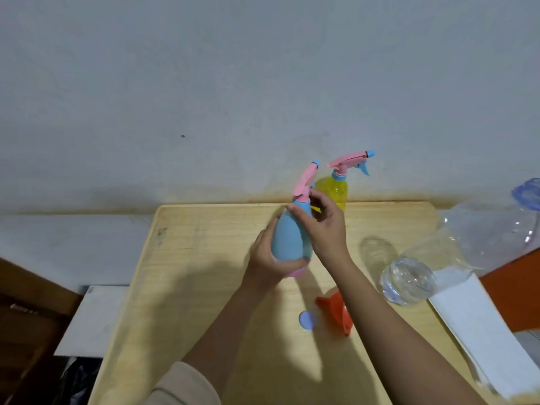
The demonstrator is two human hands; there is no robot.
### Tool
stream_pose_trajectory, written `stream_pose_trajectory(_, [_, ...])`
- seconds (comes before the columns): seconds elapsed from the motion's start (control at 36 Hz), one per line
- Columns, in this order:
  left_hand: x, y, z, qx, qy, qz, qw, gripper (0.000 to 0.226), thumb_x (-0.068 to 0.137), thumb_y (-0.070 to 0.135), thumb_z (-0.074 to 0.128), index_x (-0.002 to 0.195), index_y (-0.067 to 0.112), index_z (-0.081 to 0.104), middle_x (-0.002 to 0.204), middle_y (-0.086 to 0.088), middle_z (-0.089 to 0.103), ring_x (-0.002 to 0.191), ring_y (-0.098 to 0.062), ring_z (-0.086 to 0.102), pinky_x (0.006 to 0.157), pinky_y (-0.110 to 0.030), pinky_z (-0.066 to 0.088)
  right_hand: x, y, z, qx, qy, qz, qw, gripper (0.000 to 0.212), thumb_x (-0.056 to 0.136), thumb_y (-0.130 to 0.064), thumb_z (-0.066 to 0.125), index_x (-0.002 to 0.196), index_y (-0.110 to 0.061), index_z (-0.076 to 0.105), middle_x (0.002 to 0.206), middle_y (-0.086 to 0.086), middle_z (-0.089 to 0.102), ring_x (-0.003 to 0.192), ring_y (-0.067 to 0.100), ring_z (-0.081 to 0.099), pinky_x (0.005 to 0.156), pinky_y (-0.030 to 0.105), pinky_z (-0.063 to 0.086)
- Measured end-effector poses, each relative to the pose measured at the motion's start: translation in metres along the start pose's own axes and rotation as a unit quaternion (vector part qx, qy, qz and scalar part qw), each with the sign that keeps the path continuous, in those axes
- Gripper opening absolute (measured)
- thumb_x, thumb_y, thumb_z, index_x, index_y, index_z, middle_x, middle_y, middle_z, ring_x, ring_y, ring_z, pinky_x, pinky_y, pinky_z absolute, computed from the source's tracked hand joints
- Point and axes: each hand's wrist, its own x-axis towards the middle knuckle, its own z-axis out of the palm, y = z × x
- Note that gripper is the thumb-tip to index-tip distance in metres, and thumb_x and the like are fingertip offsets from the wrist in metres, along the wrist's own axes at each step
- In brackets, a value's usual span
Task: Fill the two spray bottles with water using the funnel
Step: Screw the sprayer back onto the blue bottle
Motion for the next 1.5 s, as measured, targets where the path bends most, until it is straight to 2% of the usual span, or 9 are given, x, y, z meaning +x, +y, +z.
stream_pose_trajectory(0.19, [-0.006,0.028,-0.020,-0.062,-0.040,0.003,0.997,0.086,0.055,0.026,0.084,0.127,0.049,0.044,0.122,0.014,0.057,0.107,-0.006,0.057,0.064,-0.014,0.052,0.000,-0.036,-0.020,0.032,-0.111,-0.012,0.993,0.019,0.091,-0.006,0.056,0.107,-0.013,0.063,0.105,-0.001,0.069,0.098,0.003,0.062,0.084,0.015,0.047])
stream_pose_trajectory(0.31, [-0.012,0.041,-0.029,-0.063,-0.064,0.018,0.996,0.091,0.057,0.030,0.087,0.134,0.044,0.041,0.127,0.016,0.055,0.114,-0.008,0.055,0.085,-0.028,0.054,0.002,-0.049,-0.032,0.051,-0.179,0.012,0.982,0.028,0.093,-0.009,0.053,0.119,-0.012,0.059,0.121,0.001,0.066,0.118,0.010,0.058,0.100,0.024,0.045])
stream_pose_trajectory(0.5, [-0.021,0.065,-0.026,-0.065,-0.051,0.034,0.996,0.088,0.062,0.020,0.086,0.132,0.048,0.040,0.120,0.023,0.056,0.106,0.002,0.056,0.086,-0.025,0.052,-0.009,-0.074,-0.016,0.076,-0.006,0.011,0.997,0.030,0.074,-0.007,0.076,0.097,-0.008,0.057,0.087,0.001,0.064,0.077,0.008,0.061,0.073,0.020,0.051])
stream_pose_trajectory(0.67, [-0.025,0.082,-0.031,-0.067,-0.043,0.054,0.995,0.084,0.063,0.017,0.087,0.127,0.046,0.041,0.115,0.030,0.054,0.098,0.016,0.053,0.071,-0.004,0.045,-0.024,-0.088,-0.018,0.078,-0.032,0.023,0.996,0.026,0.100,-0.031,0.039,0.094,-0.023,0.063,0.092,-0.005,0.063,0.082,0.003,0.059,0.079,0.022,0.047])
stream_pose_trajectory(0.86, [-0.027,0.092,-0.037,-0.086,-0.044,0.066,0.993,0.093,0.056,0.031,0.085,0.136,0.038,0.039,0.128,0.012,0.053,0.112,-0.010,0.054,0.081,-0.021,0.052,-0.027,-0.101,-0.011,0.167,0.009,-0.006,0.986,0.018,0.082,-0.011,0.069,0.098,-0.017,0.062,0.099,0.003,0.065,0.091,0.013,0.061,0.093,0.035,0.047])
stream_pose_trajectory(1.03, [-0.029,0.097,-0.050,-0.095,-0.056,0.069,0.992,0.090,0.060,0.027,0.088,0.136,0.038,0.040,0.126,0.011,0.054,0.112,-0.010,0.054,0.075,-0.014,0.052,-0.030,-0.110,-0.016,0.179,-0.096,0.009,0.979,0.021,0.092,-0.018,0.056,0.108,-0.028,0.064,0.102,-0.008,0.070,0.095,0.010,0.062,0.090,0.034,0.050])
stream_pose_trajectory(1.22, [-0.029,0.104,-0.064,-0.133,-0.136,0.060,0.980,0.091,0.052,0.026,0.088,0.132,0.041,0.047,0.122,0.008,0.062,0.112,-0.016,0.060,0.082,-0.028,0.055,-0.026,-0.123,-0.016,0.204,-0.117,0.000,0.972,0.027,0.077,-0.014,0.064,0.103,-0.019,0.063,0.092,-0.005,0.070,0.086,0.010,0.064,0.080,0.030,0.054])
stream_pose_trajectory(1.36, [-0.030,0.103,-0.069,-0.154,-0.168,0.048,0.972,0.091,0.055,0.024,0.086,0.134,0.039,0.045,0.124,0.001,0.062,0.113,-0.019,0.060,0.091,-0.040,0.054,-0.025,-0.129,-0.018,0.162,-0.209,0.010,0.964,0.024,0.093,-0.016,0.052,0.115,-0.022,0.060,0.117,0.002,0.068,0.115,0.014,0.060,0.095,0.033,0.050])
stream_pose_trajectory(1.5, [-0.031,0.103,-0.065,-0.106,-0.097,0.056,0.988,0.093,0.060,0.024,0.088,0.137,0.042,0.039,0.126,0.012,0.054,0.111,-0.008,0.054,0.079,-0.019,0.054,-0.025,-0.123,-0.013,0.179,-0.131,0.001,0.975,0.023,0.090,-0.014,0.056,0.111,-0.019,0.062,0.109,0.003,0.070,0.103,0.014,0.064,0.090,0.031,0.051])
